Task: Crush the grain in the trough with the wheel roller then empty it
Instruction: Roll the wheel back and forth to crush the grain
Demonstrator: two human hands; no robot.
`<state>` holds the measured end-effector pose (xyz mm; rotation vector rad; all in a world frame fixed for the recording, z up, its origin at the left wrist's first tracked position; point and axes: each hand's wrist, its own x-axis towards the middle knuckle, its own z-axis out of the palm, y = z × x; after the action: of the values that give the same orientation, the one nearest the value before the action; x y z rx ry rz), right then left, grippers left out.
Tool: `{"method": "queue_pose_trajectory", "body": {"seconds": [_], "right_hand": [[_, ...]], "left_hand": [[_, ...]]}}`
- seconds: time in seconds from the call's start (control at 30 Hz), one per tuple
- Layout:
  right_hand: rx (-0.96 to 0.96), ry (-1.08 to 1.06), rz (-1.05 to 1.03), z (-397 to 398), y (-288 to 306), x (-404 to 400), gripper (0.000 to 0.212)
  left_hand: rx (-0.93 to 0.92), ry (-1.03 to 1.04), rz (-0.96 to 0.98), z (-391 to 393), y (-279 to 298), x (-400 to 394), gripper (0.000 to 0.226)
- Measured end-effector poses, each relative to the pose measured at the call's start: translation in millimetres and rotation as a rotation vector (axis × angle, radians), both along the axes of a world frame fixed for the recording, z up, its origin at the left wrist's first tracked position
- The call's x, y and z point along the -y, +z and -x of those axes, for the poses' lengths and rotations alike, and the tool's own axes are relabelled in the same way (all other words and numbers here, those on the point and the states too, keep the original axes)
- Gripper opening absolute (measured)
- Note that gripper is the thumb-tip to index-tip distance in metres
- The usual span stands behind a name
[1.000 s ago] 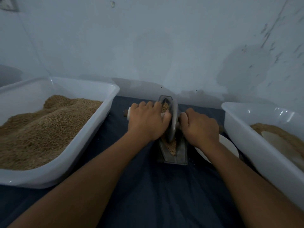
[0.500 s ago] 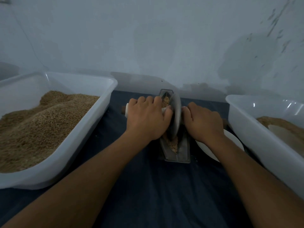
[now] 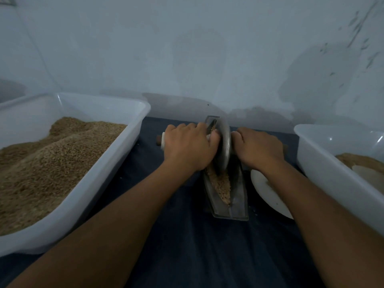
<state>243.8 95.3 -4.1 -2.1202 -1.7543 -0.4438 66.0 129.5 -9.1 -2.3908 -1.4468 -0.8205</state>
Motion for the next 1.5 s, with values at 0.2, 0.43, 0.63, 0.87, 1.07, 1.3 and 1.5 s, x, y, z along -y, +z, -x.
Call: {"method": "queue_pose_trajectory", "body": {"seconds": [0.2,0.43,0.63,0.87,1.07,1.3,1.5], "right_hand": [[-0.029,-0.021,0.045,-4.1,2.8,-9.7,0.048],[-0.042,0.005,0.11,-7.4,11.8,-19.5,0.045],[-0.04,0.036,0.167,-15.6,13.5,-30.4,0.052],[-0.099,0.029,0.247,-23.3,15.2,-40.6,0.057],[-0.144,0.034,0.26,-21.5,21.3,-42.5,0.061],[-0.087,0.059,0.298,-27.8,18.2,-47.8,0.044],[-0.055,0.077,0.209,-29.9,10.6,-42.2,0.04]], "left_hand": [[-0.006,0.003,0.014,-6.1,3.5,-13.2,0.049],[0.006,0.026,0.005,-11.3,3.5,-22.9,0.053],[-0.026,0.044,0.038,-16.1,8.1,-31.7,0.057],[-0.042,0.064,0.02,-24.2,11.2,-37.9,0.055],[-0.026,0.08,0.022,-27.1,11.0,-39.9,0.054],[-0.041,0.096,-0.009,-28.8,11.9,-36.2,0.053],[-0.033,0.103,-0.033,-28.0,11.8,-26.1,0.051]]}}
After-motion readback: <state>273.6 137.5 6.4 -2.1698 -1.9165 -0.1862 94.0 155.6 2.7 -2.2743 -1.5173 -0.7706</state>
